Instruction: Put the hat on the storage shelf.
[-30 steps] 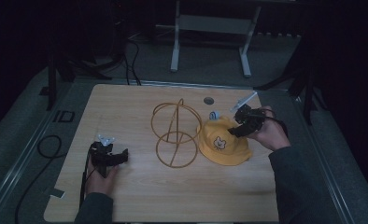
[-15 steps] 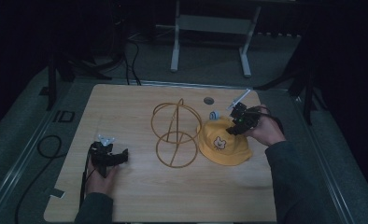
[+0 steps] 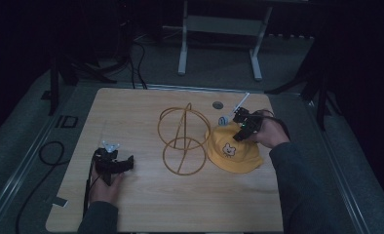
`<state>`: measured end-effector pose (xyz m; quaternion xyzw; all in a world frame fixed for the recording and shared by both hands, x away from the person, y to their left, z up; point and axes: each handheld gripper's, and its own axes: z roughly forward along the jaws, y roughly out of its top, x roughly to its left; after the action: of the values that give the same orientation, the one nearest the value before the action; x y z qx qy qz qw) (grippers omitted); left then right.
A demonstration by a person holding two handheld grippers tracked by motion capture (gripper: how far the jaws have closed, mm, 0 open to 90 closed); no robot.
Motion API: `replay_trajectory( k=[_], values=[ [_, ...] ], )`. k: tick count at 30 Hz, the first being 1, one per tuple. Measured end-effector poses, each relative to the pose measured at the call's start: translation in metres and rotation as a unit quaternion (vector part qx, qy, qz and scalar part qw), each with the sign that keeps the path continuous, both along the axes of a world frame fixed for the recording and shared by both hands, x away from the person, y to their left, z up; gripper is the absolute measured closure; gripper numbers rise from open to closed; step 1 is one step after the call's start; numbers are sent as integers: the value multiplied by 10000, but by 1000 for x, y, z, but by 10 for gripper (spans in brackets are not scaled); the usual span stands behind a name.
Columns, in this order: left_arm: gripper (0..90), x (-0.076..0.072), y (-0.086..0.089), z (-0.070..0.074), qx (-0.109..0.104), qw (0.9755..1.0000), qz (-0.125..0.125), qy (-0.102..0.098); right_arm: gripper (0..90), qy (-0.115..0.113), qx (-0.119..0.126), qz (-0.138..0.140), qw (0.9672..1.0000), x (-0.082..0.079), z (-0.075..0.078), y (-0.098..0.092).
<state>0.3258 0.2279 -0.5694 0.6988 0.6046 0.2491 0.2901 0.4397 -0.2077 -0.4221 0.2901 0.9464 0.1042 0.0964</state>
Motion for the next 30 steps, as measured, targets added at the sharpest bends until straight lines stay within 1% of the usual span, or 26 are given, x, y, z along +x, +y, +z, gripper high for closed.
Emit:
replay_trajectory(
  k=[3, 4, 5, 6, 7, 10, 15, 18, 23, 30],
  values=[
    [136, 0, 0, 0, 0, 10000, 1, 0, 630, 121, 35, -27, 9999, 3, -1, 1],
    [135, 0, 0, 0, 0, 10000, 1, 0, 630, 121, 35, -27, 9999, 3, -1, 1],
    [136, 0, 0, 0, 2, 10000, 0, 1, 665, 219, 68, -62, 9997, 5, -2, 1],
    [136, 0, 0, 0, 1, 10000, -1, 0, 683, 250, 75, -57, 9996, 6, -2, 1],
    [135, 0, 0, 0, 2, 10000, -1, 1, 713, 287, 52, -36, 9996, 6, -2, 2],
    [135, 0, 0, 0, 1, 10000, 0, 0, 741, 359, -7, 39, 9993, 7, -2, 4],
    [135, 0, 0, 0, -2, 10000, 2, 1, 769, 410, -87, 83, 9991, 8, -2, 5],
    [135, 0, 0, 0, 0, 10000, 0, 0, 773, 449, -105, 85, 9989, 8, -2, 5],
    [135, 0, 0, 0, 1, 10000, 1, 1, 776, 482, -179, 169, 9985, 6, 1, 5],
    [136, 0, 0, 0, 0, 10000, 2, 2, 775, 495, -144, 267, 9983, 4, 6, 4]
  ],
)
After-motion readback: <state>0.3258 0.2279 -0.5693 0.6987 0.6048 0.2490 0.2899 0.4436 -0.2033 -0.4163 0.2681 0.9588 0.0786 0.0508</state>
